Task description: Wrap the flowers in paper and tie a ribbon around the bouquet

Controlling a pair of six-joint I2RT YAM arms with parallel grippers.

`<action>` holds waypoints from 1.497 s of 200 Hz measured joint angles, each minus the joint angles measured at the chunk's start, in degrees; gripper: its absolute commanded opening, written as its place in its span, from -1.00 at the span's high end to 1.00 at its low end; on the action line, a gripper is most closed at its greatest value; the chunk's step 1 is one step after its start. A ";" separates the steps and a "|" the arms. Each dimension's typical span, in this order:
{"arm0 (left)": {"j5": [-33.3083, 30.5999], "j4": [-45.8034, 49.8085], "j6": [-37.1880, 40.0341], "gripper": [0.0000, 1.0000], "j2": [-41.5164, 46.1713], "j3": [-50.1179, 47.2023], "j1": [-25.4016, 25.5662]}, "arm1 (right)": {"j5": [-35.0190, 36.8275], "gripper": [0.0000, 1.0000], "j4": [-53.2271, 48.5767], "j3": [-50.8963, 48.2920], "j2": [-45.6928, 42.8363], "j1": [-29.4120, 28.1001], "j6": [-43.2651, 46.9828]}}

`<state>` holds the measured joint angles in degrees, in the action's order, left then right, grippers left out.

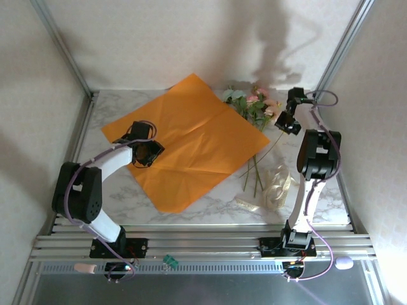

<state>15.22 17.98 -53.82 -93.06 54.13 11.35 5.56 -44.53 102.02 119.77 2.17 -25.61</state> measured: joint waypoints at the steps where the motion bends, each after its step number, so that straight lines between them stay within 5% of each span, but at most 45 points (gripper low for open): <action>1: 0.02 -0.02 -0.02 0.12 -0.15 -0.13 0.00 | 0.31 1.00 0.11 0.00 -0.74 -0.20 0.20; 45: 1.18 -1.46 -0.22 0.15 -1.88 -3.74 0.00 | 9.33 1.00 6.64 0.31 -24.24 -13.57 6.91; 81: 1.75 -4.50 -0.59 0.17 -0.72 -6.80 0.13 | -0.59 1.00 15.19 -0.52 -29.99 -25.70 8.39; 152: 3.63 -8.83 -4.98 0.17 7.08 -16.06 2.86 | -22.88 1.00 26.67 1.86 0.24 -34.01 -2.78; 247: 3.34 -5.03 -4.50 0.09 12.61 -18.56 4.37 | -27.93 1.00 29.66 22.99 22.64 -36.83 -8.52; 278: 1.05 -2.71 0.11 0.04 14.86 -12.66 5.95 | -27.85 0.24 24.63 32.87 29.27 -36.83 -8.61; 299: 0.55 -2.95 2.71 0.01 16.61 -10.45 6.08 | -27.19 0.06 21.33 34.23 30.25 -36.89 -8.20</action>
<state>15.77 15.03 -51.11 -76.44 43.68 17.43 -21.63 -23.20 136.25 150.02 -34.72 -33.80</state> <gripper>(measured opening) 0.486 0.436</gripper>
